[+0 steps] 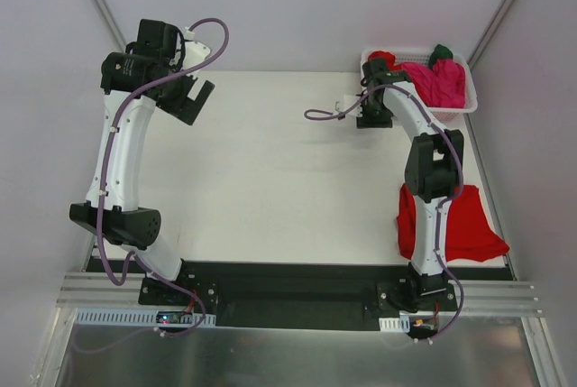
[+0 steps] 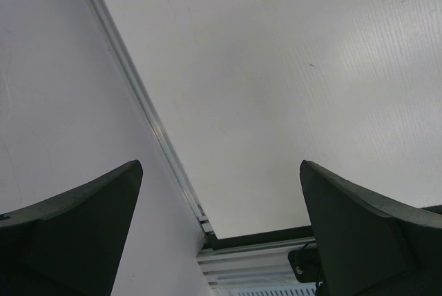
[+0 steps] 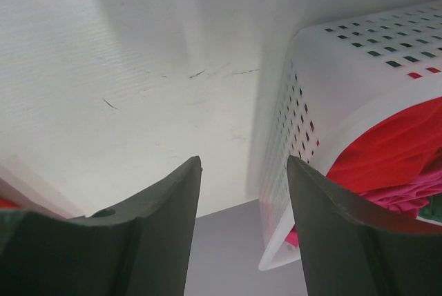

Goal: Fold and stack the t-shirts

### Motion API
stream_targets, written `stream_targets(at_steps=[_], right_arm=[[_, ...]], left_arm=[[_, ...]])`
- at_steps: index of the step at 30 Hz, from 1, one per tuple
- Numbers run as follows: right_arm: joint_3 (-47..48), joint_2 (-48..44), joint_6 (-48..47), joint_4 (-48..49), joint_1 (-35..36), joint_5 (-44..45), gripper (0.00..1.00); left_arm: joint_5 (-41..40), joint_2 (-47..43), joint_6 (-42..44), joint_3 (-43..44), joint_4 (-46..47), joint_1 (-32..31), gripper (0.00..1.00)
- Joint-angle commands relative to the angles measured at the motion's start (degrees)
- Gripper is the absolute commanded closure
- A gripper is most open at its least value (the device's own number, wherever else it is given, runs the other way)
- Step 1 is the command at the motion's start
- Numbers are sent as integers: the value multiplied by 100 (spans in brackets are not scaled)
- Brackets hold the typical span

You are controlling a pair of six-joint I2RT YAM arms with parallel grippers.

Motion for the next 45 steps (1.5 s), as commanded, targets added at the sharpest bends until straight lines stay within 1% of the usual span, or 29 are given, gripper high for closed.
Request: stream_targets(at_steps=[1, 8, 15, 23, 34, 35, 39, 40, 42, 43, 45], right_arm=[[106, -435, -440, 759, -112, 343, 43], [106, -304, -590, 891, -235, 431, 43], [818, 382, -695, 936, -499, 616, 41], [783, 759, -827, 1199, -587, 844, 41], [1002, 1032, -1188, 1955, -771, 1328, 42], [1029, 1015, -1135, 1947, -772, 1337, 42], [819, 577, -775, 1211, -684, 1100, 41], [557, 227, -592, 1069, -588, 1030, 41], [248, -169, -398, 614, -447, 714, 41], [-93, -581, -292, 498, -290, 591, 41], [-569, -1057, -256, 417, -18, 213, 41]], left_arm=[[22, -13, 30, 104, -111, -31, 1], [13, -13, 38, 122, -120, -22, 0], [-40, -127, 38, -27, -137, -31, 1], [-92, -206, 56, -107, -137, -31, 1], [-84, -268, 56, -186, -155, -22, 1], [-84, -276, 47, -195, -155, -22, 1], [-57, -294, 56, -213, -146, -4, 1], [-49, -294, 56, -221, -155, -4, 1], [-40, -303, 47, -230, -155, 22, 1], [-14, -294, 47, -230, -155, 31, 1], [22, -268, 30, -213, -146, 40, 1]])
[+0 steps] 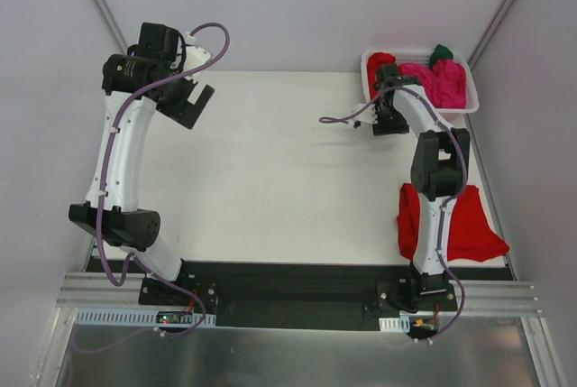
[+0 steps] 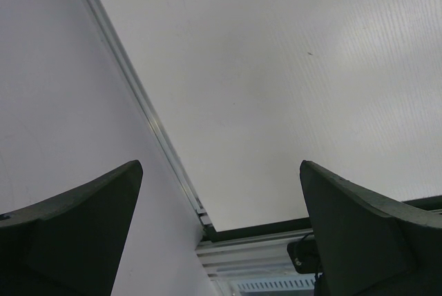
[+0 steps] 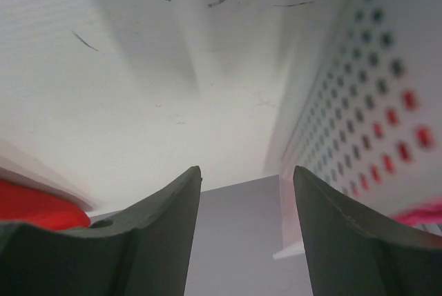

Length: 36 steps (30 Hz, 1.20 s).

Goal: Fold and stack the t-shirts

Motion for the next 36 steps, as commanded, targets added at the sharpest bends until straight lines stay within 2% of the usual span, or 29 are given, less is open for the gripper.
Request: stream_targets(at_steps=[1, 2, 5, 10, 26, 36], right_arm=[[-834, -1596, 288, 562, 537, -701, 41], [-950, -1929, 314, 544, 633, -911, 41], [-874, -2081, 568, 342, 985, -1150, 41], [-74, -1546, 956, 60, 1276, -1028, 38], [1298, 273, 527, 719, 1215, -650, 38], [1325, 582, 148, 931, 934, -263, 38]], left_arm=[[50, -180, 14, 8, -109, 31, 1], [59, -163, 14, 52, -109, 31, 1], [112, -101, 5, 149, -109, 31, 1], [165, -110, 5, 193, -109, 31, 1], [42, -365, 40, -53, -109, 92, 1], [103, -365, 14, -80, -109, 207, 1]])
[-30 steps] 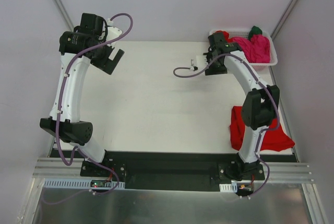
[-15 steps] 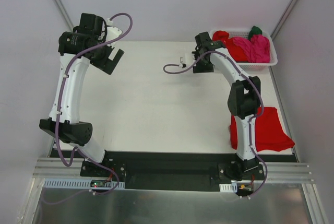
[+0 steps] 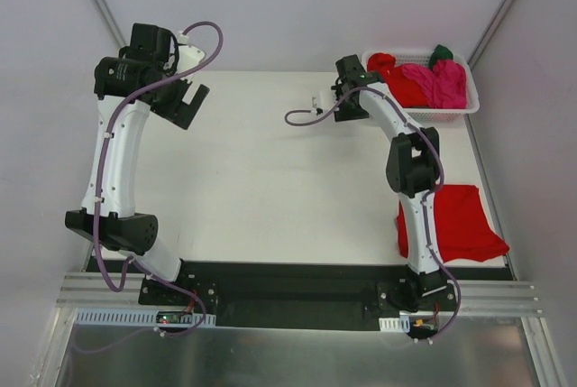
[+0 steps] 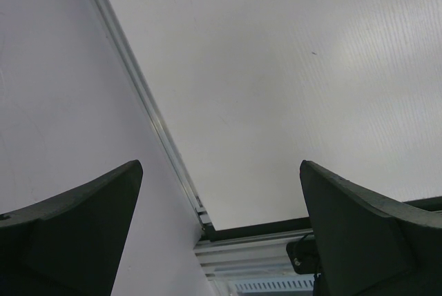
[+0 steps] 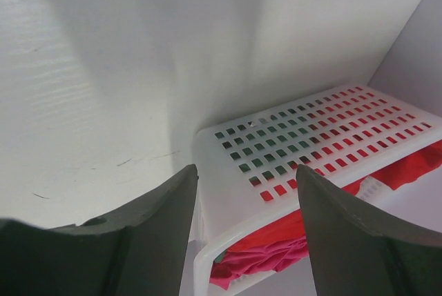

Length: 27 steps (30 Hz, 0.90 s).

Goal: Fold and stack the t-shirts

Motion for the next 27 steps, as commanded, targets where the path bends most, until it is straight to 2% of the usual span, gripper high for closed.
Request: stream_targets(at_steps=[1, 16, 18, 20, 21, 27], right_arm=[[232, 92, -204, 80, -229, 264, 38], [22, -22, -187, 186, -625, 396, 37], [-241, -241, -108, 273, -555, 335, 28], [-601, -443, 6, 519, -424, 212, 9], [-646, -635, 268, 555, -388, 116, 3], [-288, -1128, 1612, 643, 25, -324, 2]], left_arm=[[64, -179, 5, -38, -109, 60, 1], [266, 23, -39, 164, -109, 60, 1], [266, 23, -39, 164, -109, 60, 1], [275, 15, -39, 164, -109, 60, 1], [275, 14, -39, 164, -109, 60, 1], [284, 32, -39, 182, -109, 60, 1]])
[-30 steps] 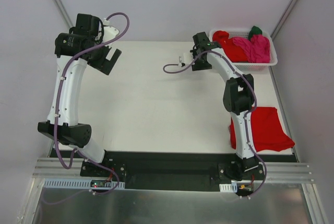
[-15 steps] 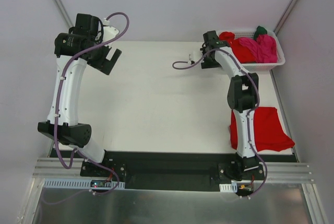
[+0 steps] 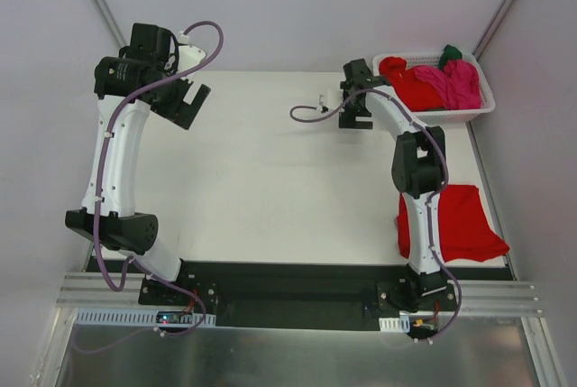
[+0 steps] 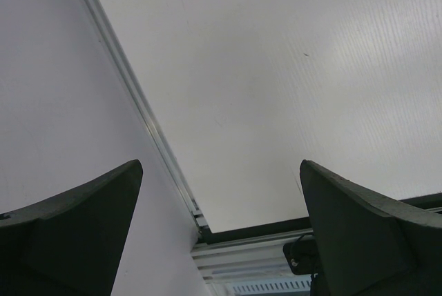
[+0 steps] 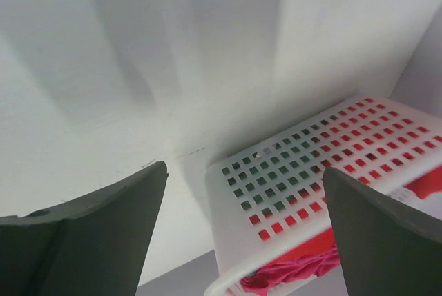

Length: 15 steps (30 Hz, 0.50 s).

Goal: Fold and stack the t-shirts

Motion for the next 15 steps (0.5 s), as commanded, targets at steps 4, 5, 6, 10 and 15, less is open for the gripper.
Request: stream_targets(at_steps=[4, 5, 6, 10, 15], right_arm=[[617, -1246, 1483, 707, 369, -191, 0], [644, -1282, 1536, 805, 334, -86, 0], [696, -1325, 1606, 910, 299, 132, 0], [881, -1326, 1800, 1332, 44, 1003, 0], [1004, -1256, 2309, 1315, -562, 1900, 0]], left_arm=[[155, 25, -43, 212, -107, 60, 1], [163, 26, -34, 212, -107, 60, 1], [164, 34, -43, 221, -107, 60, 1], [190, 25, -43, 256, -98, 60, 1], [260, 43, -52, 318, -98, 60, 1]])
